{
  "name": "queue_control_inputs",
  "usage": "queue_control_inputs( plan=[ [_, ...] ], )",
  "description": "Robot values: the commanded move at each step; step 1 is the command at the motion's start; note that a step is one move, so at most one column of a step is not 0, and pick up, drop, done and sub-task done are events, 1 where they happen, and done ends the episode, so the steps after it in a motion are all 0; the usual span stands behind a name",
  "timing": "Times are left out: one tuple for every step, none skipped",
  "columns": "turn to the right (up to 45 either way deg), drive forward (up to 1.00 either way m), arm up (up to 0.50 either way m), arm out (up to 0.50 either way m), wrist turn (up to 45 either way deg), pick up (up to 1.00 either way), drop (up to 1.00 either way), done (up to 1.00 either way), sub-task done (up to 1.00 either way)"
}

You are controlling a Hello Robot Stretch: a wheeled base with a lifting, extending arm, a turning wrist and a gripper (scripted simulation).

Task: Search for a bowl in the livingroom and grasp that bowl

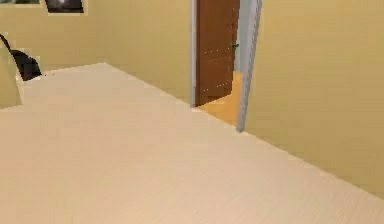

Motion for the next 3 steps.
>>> queue_control_inputs(
  plan=[
    [0.0, 1.0, 0.0, 0.0, 0.0, 0.0, 0.0, 0.0, 0.0],
    [-3.0, 0.0, 0.0, 0.0, 0.0, 0.0, 0.0, 0.0, 0.0],
    [0.0, 1.0, 0.0, 0.0, 0.0, 0.0, 0.0, 0.0, 0.0]
  ],
)
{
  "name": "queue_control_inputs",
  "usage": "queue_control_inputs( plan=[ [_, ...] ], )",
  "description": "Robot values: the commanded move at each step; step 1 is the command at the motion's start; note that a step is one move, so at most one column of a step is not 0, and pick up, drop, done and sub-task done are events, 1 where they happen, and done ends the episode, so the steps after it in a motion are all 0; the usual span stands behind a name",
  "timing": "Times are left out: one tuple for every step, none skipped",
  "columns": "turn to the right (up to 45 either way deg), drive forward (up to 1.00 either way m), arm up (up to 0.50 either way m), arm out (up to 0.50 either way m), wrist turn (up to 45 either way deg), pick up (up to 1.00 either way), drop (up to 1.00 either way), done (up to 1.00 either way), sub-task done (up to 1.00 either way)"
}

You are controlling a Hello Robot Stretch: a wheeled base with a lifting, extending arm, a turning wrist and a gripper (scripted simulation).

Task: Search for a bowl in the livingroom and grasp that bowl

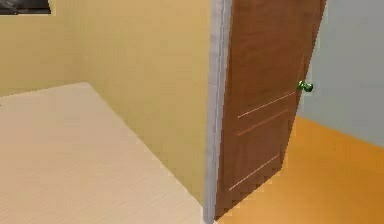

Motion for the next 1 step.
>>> queue_control_inputs(
  plan=[
    [0.0, 0.3, 0.0, 0.0, 0.0, 0.0, 0.0, 0.0, 0.0]
  ],
)
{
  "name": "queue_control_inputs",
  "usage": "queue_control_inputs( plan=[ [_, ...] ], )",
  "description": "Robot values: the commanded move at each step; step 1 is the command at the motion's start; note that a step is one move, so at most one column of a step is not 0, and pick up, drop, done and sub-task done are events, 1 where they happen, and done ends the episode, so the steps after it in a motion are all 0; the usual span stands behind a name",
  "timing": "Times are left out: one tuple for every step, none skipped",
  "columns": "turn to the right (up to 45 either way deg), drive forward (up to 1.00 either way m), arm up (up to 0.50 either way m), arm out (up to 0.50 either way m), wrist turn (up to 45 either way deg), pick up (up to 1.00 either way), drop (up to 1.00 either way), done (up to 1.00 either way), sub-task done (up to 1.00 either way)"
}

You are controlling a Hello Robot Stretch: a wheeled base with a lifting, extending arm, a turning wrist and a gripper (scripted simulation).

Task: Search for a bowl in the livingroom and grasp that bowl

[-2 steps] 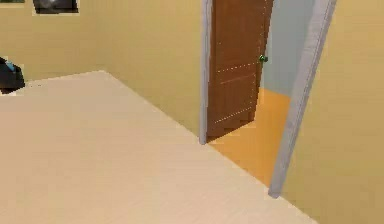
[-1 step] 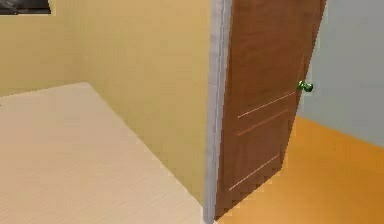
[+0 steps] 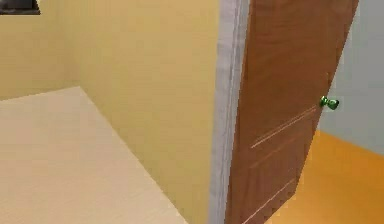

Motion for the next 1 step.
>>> queue_control_inputs(
  plan=[
    [45.0, 0.0, 0.0, 0.0, 0.0, 0.0, 0.0, 0.0, 0.0]
  ],
)
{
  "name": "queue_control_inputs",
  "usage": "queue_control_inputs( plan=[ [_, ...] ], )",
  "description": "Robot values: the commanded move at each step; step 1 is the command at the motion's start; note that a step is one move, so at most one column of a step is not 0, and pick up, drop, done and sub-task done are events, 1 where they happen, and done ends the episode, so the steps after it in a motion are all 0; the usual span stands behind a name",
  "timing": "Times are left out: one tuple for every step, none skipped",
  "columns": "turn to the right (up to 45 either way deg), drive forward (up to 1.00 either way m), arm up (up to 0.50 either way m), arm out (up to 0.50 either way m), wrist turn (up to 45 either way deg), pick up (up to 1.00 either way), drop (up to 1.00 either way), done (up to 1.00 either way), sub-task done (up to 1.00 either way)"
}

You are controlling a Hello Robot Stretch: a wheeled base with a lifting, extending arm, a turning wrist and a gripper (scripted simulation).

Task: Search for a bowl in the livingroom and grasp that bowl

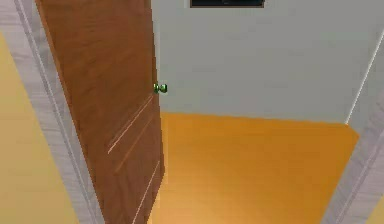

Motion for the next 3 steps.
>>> queue_control_inputs(
  plan=[
    [6.0, 0.0, 0.0, 0.0, 0.0, 0.0, 0.0, 0.0, 0.0],
    [0.0, 0.45, 0.0, 0.0, 0.0, 0.0, 0.0, 0.0, 0.0],
    [0.0, 1.0, 0.0, 0.0, 0.0, 0.0, 0.0, 0.0, 0.0]
  ],
)
